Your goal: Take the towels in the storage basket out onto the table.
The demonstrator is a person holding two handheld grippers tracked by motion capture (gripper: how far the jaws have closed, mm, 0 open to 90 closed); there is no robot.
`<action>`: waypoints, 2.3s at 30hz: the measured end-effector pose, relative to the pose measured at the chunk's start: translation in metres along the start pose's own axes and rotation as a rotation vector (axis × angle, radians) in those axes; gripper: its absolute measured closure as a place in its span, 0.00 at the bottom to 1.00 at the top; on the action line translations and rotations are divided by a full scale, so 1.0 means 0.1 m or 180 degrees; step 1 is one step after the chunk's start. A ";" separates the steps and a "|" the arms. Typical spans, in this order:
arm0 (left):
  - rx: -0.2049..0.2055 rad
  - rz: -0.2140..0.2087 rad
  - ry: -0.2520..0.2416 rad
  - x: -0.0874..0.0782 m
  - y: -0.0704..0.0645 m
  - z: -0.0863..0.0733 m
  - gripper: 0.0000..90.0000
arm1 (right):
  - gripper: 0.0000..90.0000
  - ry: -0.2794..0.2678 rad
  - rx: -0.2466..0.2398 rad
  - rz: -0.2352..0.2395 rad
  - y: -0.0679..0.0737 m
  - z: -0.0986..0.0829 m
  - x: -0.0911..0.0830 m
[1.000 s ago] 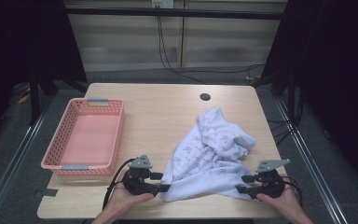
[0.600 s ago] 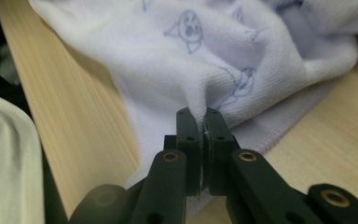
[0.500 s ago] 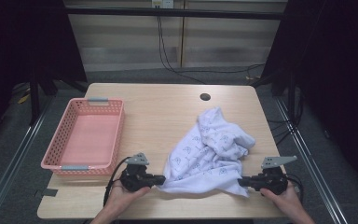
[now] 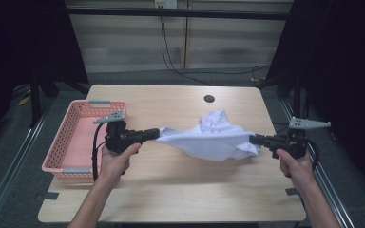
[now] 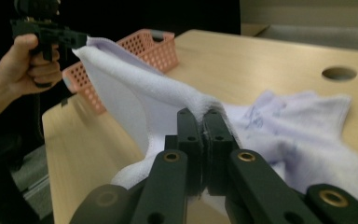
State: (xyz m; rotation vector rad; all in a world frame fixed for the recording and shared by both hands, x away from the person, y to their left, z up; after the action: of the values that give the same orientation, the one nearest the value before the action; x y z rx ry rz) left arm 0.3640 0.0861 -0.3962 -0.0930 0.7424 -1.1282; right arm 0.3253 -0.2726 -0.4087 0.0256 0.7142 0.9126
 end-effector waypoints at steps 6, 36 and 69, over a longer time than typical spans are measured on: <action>0.0114 0.0113 -0.0209 -0.13 -0.04 0.44 0.97 | 0.98 -0.0272 -0.0047 -0.0094 -0.08 0.56 -0.15; 0.0240 -0.0012 -0.0064 -0.28 -0.58 -0.19 0.96 | 0.98 -0.0061 -0.0197 -0.0145 0.31 0.20 -0.33; -0.0105 0.0258 0.1031 0.84 0.19 -1.16 0.60 | 0.51 0.0801 0.0206 -0.0951 -0.37 -0.89 0.52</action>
State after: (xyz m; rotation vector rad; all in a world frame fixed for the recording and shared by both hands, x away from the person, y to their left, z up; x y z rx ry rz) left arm 0.3299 0.0574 -0.5337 0.0940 1.0436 -1.0655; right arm 0.3214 -0.2822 -0.5182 -0.1378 0.9530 0.6111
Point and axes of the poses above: each handheld gripper's, and its own axes: x roughly forward along the jaws, z roughly out of its top, y roughly to its left, the point moved 8 cm from there along x, roughly forward along the jaws, and after that the axes turned 15 degrees about y, right-handed, at the moved point
